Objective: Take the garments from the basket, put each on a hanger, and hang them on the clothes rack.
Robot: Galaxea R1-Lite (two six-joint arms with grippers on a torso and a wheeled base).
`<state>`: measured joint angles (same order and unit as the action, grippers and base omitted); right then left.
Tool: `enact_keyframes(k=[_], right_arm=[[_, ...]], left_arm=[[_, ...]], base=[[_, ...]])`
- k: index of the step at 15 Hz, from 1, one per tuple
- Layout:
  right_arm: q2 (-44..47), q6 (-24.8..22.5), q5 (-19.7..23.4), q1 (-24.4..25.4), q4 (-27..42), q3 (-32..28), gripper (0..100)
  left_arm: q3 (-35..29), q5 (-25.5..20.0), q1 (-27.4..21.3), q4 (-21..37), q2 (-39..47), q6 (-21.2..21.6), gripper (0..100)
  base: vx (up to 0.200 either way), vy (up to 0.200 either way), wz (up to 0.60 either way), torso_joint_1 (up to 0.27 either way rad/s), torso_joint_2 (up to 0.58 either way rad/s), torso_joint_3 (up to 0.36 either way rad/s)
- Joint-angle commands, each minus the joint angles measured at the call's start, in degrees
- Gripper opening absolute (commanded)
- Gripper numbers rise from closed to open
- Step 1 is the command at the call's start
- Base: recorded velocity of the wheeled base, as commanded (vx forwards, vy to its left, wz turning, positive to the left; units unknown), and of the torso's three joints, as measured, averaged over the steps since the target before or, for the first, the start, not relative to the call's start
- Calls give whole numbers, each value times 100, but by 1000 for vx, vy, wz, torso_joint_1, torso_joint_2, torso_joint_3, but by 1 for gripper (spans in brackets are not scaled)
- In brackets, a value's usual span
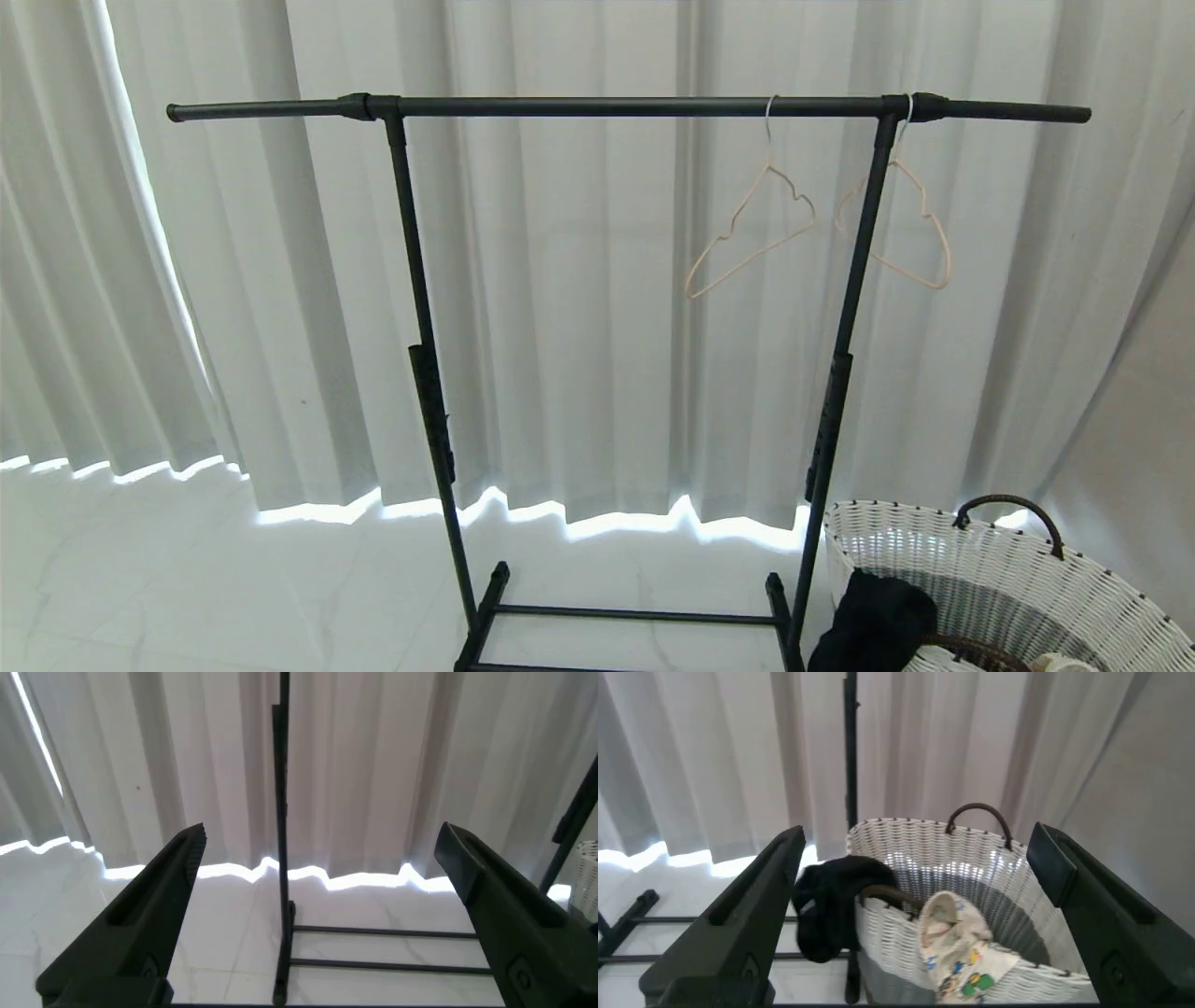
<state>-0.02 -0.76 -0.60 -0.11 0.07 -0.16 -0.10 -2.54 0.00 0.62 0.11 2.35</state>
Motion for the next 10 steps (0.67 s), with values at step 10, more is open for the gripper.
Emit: enact_keyframes(k=[10], right_arm=[[2, 128, -2, 2, 1, 7, 100]], left_arm=[[1, 7, 0, -1, -2, -51, 100]], base=[[0, -60, 0, 1, 1, 1]])
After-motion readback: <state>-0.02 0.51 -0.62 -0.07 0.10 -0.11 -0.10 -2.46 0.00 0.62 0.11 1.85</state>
